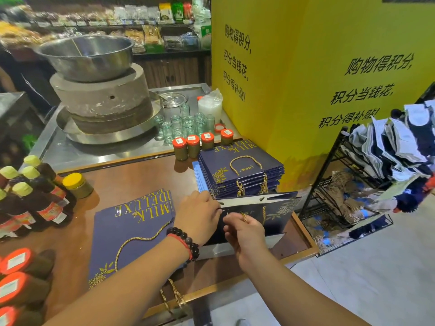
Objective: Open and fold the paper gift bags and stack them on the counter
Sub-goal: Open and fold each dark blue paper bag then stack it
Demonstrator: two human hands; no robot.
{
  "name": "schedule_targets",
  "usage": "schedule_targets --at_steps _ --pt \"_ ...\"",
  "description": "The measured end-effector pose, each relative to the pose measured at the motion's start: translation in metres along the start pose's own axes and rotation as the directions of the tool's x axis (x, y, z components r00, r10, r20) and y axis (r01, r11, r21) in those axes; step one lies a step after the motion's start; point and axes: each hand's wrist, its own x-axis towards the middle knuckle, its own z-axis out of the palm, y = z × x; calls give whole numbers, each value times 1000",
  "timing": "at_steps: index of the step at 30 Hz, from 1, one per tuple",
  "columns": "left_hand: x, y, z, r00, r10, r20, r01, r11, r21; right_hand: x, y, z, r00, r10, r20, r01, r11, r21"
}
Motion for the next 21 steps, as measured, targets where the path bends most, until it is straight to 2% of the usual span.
schedule_targets --at_steps 9,21 --pt "0 -1 0 1000 -8 5 8 1000 -6 -2 4 4 1000 7 28 -5 997 -73" --pt "-1 -1 2 1000 1 -13 -1 1000 -17 -3 3 3 999 40 36 -37 998 -59"
